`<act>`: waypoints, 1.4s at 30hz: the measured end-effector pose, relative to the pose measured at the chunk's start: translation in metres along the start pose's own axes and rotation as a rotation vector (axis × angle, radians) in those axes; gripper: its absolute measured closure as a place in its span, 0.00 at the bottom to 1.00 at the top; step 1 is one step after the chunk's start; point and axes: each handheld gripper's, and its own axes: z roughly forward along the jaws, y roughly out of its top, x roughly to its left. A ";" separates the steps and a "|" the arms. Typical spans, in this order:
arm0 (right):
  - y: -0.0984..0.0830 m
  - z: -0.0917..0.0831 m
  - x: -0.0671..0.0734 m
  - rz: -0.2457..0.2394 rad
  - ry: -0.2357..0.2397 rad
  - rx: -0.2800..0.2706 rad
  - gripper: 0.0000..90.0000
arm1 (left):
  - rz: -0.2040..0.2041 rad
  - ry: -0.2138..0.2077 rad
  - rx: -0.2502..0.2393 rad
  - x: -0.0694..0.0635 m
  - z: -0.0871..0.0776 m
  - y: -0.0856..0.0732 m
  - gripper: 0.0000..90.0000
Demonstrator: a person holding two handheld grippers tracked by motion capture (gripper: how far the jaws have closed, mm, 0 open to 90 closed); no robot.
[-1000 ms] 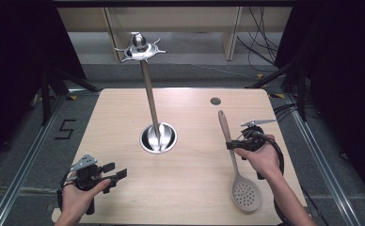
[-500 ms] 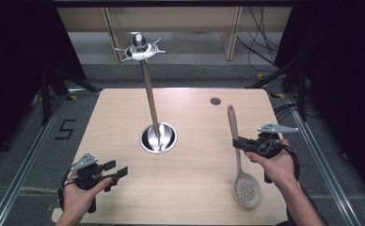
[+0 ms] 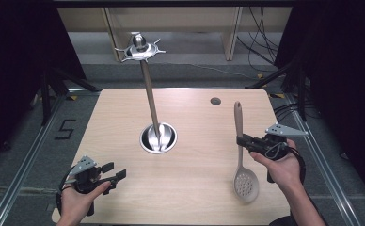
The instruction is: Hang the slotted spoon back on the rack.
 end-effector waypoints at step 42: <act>0.021 -0.001 0.022 -0.135 -0.033 -0.159 0.83 | 0.003 0.000 -0.029 0.001 -0.003 0.002 0.37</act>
